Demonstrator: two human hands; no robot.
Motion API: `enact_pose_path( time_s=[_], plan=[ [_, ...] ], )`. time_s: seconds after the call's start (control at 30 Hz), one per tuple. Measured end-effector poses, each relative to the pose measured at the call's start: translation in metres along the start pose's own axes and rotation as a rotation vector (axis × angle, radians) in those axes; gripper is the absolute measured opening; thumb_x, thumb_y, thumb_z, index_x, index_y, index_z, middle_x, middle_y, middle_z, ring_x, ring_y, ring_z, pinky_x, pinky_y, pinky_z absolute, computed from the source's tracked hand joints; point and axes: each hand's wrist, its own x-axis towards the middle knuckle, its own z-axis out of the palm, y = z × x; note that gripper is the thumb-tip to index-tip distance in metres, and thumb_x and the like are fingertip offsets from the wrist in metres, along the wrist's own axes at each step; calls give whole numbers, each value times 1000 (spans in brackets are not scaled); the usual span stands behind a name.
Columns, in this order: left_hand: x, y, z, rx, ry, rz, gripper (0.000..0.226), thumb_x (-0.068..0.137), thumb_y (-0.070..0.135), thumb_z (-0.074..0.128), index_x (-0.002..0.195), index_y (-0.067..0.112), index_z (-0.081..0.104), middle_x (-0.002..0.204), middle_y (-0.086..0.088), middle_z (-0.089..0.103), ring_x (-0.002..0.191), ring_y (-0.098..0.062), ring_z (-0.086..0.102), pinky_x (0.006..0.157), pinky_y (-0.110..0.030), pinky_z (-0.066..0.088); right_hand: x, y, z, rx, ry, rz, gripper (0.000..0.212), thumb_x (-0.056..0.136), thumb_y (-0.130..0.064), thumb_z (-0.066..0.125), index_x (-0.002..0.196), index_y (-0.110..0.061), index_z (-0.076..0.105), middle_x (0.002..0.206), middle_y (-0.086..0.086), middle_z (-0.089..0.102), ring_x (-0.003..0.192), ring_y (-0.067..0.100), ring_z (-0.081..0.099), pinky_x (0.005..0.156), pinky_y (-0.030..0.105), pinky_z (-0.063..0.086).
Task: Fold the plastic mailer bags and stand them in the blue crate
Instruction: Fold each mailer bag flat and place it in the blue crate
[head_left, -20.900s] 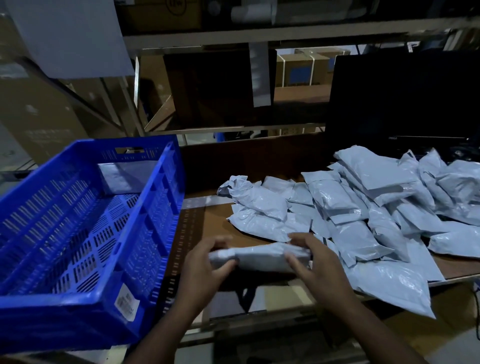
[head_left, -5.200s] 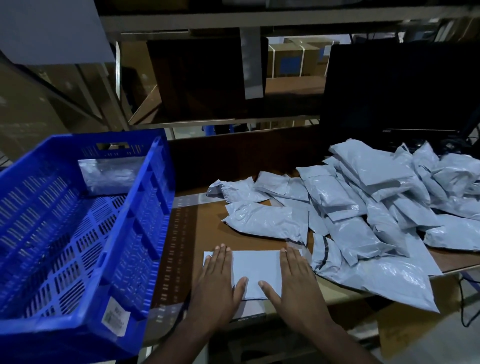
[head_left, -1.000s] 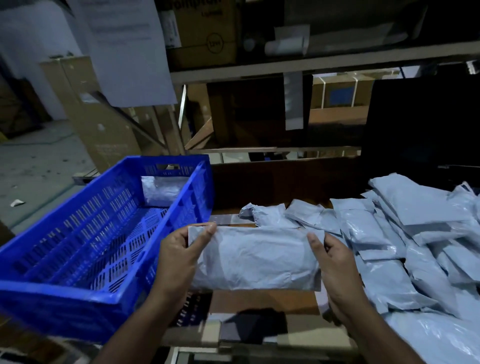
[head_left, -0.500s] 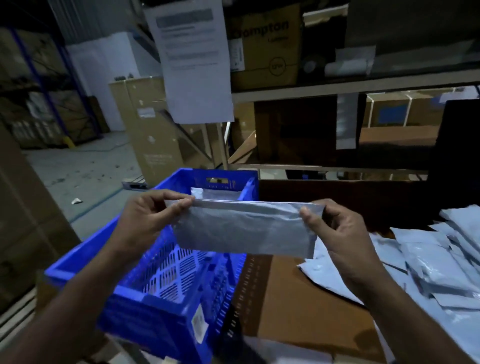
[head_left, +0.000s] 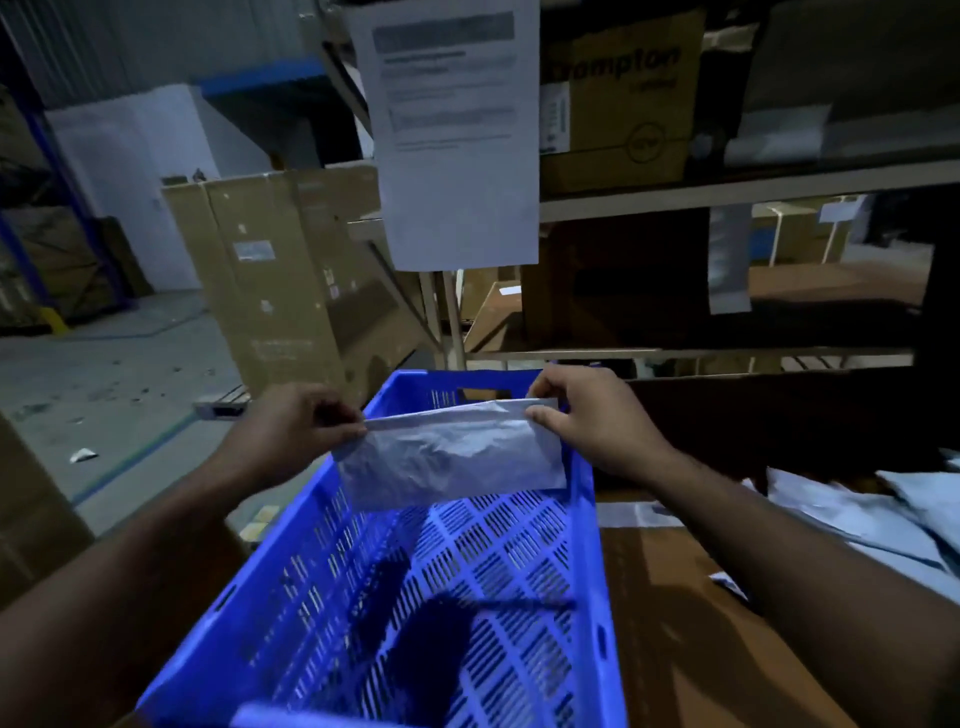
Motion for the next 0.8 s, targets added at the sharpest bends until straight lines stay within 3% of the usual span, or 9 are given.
enact_pose_path(
  time_s=[0.13,0.3,0.53,0.8],
  plan=[
    [41,-21,39,200,-104,112,8,83,32,81,81,26,75,78,10,74,76,-12,69,66,-33,53,20,9,36,-430,-164,-32,17,90,-30,62,107,-27,64,105,-2,69,100,23,63,77,37,49],
    [77,-34,87,468,-218,174,12,86,35,70,92,25,71,96,6,73,94,-19,67,66,-30,43,41,16,70,-747,-375,-8,16,90,-15,56,103,-16,64,110,10,67,102,34,64,74,36,46],
    [115,-43,134,507,-258,122,11,86,29,68,93,21,72,98,-1,74,96,-23,67,67,-32,47,70,32,98,-925,-497,93,20,94,-9,52,107,-16,65,115,8,67,106,30,62,81,37,42],
    [142,-47,166,546,-335,47,12,88,16,63,97,19,71,102,-4,72,95,-26,68,63,-34,42,86,51,119,-946,-550,150,19,95,-14,53,110,-18,64,119,5,67,109,27,63,91,35,41]
  ],
)
